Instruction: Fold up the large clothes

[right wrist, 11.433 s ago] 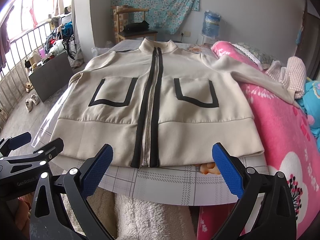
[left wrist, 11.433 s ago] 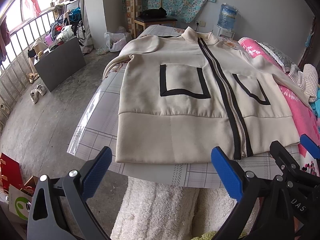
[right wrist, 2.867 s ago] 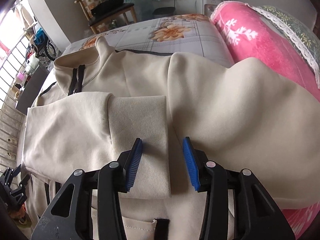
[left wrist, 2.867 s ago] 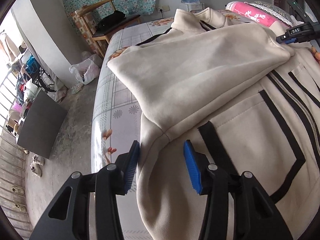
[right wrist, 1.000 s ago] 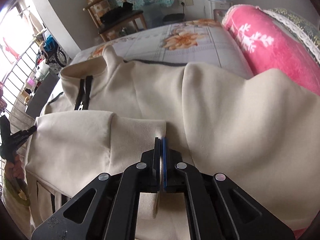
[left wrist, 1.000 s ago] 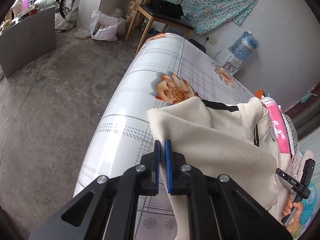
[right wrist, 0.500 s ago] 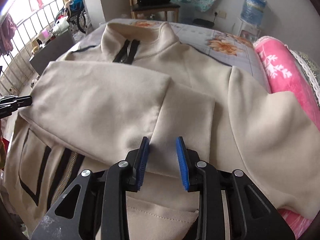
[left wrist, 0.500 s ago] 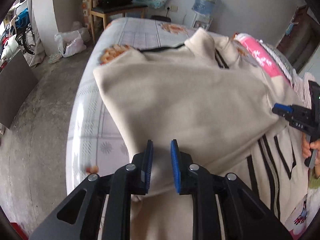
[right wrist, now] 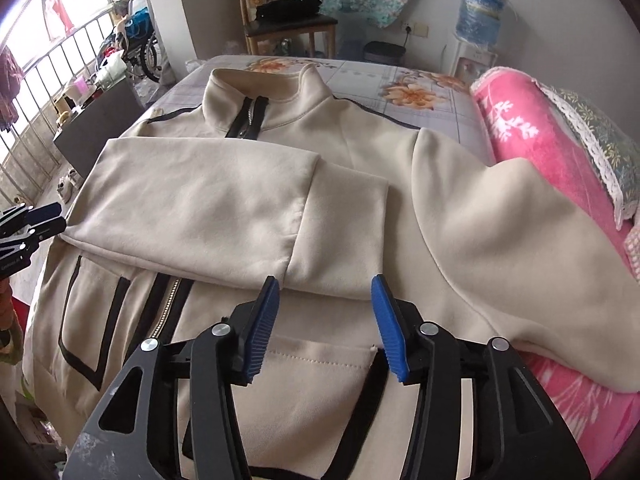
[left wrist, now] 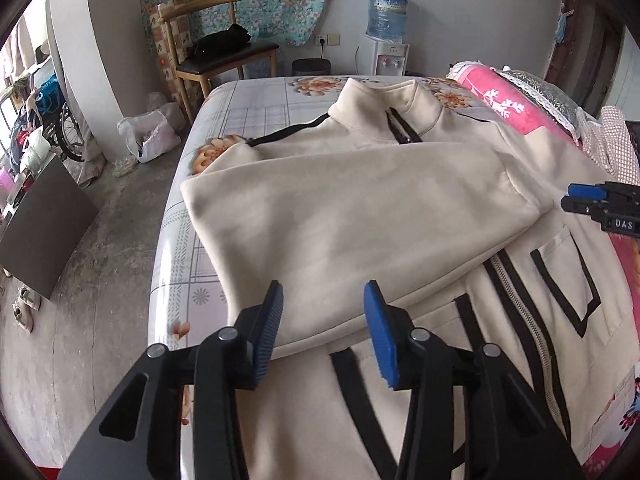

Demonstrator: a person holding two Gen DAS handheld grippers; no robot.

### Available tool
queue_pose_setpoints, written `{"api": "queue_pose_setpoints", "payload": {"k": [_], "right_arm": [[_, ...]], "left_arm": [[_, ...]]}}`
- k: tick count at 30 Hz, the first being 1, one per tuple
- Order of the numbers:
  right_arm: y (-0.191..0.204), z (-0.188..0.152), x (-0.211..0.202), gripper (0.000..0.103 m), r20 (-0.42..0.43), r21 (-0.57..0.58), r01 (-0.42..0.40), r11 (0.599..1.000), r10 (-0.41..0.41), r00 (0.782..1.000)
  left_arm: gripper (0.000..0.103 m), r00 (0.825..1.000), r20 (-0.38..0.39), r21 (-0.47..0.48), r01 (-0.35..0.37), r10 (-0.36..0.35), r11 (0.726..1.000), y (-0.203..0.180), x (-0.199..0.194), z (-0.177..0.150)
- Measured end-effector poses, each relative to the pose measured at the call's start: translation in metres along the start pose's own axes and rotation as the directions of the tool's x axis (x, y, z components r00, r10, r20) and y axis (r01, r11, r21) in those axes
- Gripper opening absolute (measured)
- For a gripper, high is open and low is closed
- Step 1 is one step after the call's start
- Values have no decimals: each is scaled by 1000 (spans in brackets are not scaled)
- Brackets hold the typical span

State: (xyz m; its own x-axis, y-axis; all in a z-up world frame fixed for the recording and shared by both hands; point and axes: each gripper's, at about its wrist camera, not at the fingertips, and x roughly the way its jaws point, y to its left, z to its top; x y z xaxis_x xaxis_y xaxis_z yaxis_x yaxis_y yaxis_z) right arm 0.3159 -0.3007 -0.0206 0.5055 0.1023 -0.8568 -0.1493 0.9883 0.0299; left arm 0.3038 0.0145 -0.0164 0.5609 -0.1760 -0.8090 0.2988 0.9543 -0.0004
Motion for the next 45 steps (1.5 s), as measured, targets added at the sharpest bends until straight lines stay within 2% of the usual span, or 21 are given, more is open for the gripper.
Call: {"api": "queue_pose_setpoints", "payload": {"k": [2,5,6,12,14,16,19,28,31,34,38,42,45], "right_arm": [[5,-7,-6,59,6,-7,4,1000,-4,1000],[10,-21,-10,65,1,-12,17,1000,-17,1000],[11,-26,-10,70,-6,-12,25,1000,-25,1000],[13,-59,7,82,-78,-20,76,997,-77,994],[13,-65,15,86,-98,-22,91,996,-92,991],[13,-70,21,93,-106,-21,98,995,-100,989],[12,-71,21,95,-91,-20,99,995,-100,991],[3,-68,18,95,-111,-16,32,999,-34,993],[-7,-64,-3,95,-49,25,40,999,-38,998],[-30,-62,-28,95,-3,75,85,993,-86,996],[-83,-72,-57,95,5,233,56,971,-59,998],[-150,-92,-83,94,13,372,112,921,-125,992],[-206,-112,-101,88,-1,493,144,858,-165,986]], "left_arm": [[55,1000,1,-15,13,-13,1000,-11,6,5],[60,1000,-26,-22,7,-7,1000,-28,24,12],[60,999,-36,-21,-10,10,1000,-34,31,13],[69,992,-95,9,-77,78,997,-54,72,11],[80,990,-76,14,-115,115,993,-54,72,10],[83,990,-78,13,-115,115,993,-52,72,9],[97,986,-79,21,-144,145,989,-48,73,8],[98,992,-105,-60,-83,76,995,-36,76,6],[98,991,-105,-68,-88,80,994,-37,76,6],[98,991,-107,-74,-91,83,993,-37,76,5],[98,993,-94,-66,-84,77,994,-37,76,5],[98,993,-92,-63,-82,76,995,-37,77,5],[98,993,-89,-60,-80,74,995,-36,77,4]]}}
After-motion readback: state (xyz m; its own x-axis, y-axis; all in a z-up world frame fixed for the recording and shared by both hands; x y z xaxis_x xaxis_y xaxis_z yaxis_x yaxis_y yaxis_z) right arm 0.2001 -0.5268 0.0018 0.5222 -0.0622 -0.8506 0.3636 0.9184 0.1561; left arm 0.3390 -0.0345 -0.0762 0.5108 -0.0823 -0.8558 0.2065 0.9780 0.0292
